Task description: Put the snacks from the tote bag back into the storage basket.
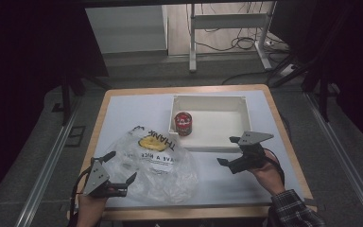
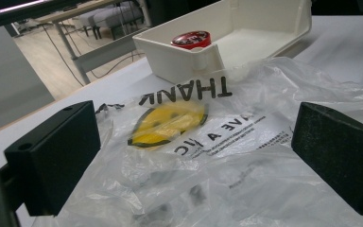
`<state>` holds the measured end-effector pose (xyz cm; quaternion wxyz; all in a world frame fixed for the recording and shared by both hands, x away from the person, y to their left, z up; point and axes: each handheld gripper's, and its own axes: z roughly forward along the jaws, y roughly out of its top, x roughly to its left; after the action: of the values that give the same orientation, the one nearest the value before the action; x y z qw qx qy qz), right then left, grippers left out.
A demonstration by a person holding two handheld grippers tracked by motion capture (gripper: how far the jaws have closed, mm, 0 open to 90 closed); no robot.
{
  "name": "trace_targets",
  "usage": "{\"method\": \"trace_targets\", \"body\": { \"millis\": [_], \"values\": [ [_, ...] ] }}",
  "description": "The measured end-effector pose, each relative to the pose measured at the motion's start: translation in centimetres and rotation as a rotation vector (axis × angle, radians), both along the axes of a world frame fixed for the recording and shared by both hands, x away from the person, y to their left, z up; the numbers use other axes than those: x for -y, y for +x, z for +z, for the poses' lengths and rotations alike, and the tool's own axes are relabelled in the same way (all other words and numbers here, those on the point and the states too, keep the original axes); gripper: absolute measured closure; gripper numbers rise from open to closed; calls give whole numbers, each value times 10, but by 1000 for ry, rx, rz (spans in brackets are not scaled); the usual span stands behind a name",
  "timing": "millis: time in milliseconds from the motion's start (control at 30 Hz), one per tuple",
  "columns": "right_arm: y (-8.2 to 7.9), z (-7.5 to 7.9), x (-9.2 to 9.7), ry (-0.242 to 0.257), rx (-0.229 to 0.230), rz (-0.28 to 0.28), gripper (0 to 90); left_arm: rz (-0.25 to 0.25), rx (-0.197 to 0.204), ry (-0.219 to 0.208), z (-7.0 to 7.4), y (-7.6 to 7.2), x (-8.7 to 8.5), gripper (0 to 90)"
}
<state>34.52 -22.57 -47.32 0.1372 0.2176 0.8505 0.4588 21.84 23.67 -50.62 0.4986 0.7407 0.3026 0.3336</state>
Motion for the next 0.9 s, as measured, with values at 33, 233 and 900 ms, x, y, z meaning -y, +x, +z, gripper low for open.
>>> {"method": "trace_targets", "body": {
  "millis": [33,233,900],
  "values": [
    [0,0,1,2,1,-1,49,0,0,0,0,0,0,19],
    [-3,-2,6,4,-2,-9,49,1,0,2,0,0,0,19],
    [-15,-8,24,4,-9,-34,49,-1,-1,2,0,0,0,19]
  ]
}}
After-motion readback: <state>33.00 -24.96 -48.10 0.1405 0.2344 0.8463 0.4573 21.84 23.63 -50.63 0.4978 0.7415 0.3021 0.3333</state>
